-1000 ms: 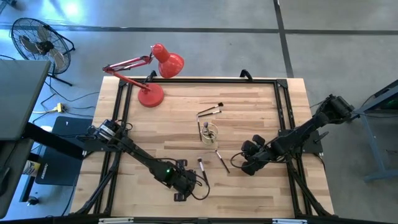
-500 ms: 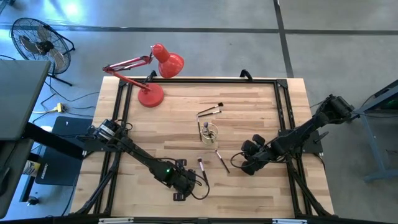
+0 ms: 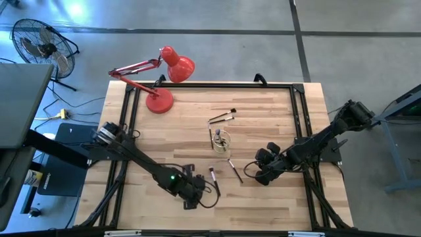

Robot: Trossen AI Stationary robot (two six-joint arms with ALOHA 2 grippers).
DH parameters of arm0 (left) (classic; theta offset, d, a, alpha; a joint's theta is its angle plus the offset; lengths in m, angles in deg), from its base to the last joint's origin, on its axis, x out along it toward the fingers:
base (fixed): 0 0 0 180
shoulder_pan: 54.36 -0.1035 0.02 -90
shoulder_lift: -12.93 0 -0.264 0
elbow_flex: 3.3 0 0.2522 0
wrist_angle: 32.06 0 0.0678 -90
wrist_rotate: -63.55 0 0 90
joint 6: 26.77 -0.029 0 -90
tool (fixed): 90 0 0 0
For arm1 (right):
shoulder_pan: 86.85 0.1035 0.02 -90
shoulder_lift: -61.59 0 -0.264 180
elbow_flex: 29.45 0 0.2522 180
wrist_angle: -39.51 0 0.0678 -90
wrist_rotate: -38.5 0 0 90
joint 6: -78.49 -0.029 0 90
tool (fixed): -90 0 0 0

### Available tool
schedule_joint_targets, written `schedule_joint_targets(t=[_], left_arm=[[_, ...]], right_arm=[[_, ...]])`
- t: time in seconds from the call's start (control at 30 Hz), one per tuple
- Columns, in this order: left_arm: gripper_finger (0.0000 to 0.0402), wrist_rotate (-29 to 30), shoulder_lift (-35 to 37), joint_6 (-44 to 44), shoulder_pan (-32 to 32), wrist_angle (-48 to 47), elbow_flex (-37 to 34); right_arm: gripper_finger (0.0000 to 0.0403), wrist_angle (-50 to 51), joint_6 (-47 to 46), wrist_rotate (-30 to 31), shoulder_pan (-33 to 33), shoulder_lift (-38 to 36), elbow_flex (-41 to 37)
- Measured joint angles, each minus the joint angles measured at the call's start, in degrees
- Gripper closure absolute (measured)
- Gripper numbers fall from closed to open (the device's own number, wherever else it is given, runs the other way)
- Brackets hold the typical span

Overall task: Put items in baskets/containers
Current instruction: Put the eyeshadow brush into the wire organizer

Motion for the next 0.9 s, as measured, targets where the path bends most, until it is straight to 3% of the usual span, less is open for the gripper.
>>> schedule_joint_targets(t=[0.3, 0.47, 0.57, 0.67, 0.8, 0.9], left_arm=[[0.0401, 19.4, 11.2, -2.3, -3.5, 0.3, 0.0], [0.0401, 25.5, 16.8, -10.5, -8.3, 8.5, 0.1], [0.0401, 22.8, 17.8, -18.4, -12.5, 20.1, 0.4], [0.0401, 15.2, 17.4, -25.4, -16.4, 29.8, 0.2], [0.0401, 6.6, 16.1, -28.0, -21.6, 39.5, 0.3], [0.0401, 4.0, 14.5, -28.3, -24.3, 43.6, -2.8]], right_arm=[[0.0400, -0.5, 1.5, 0.9, 0.0, 0.0, 0.0], [0.0400, -0.5, 1.6, 1.9, 0.0, 0.0, 0.0], [0.0401, -0.8, 2.7, 2.0, 0.0, 0.0, 0.0], [0.0399, -1.7, 3.4, 2.1, 0.0, 0.0, 0.0], [0.0401, -1.7, 3.6, 2.5, 0.0, 0.0, 0.0], [0.0401, -1.7, 3.6, 2.5, 0.0, 0.0, 0.0]])
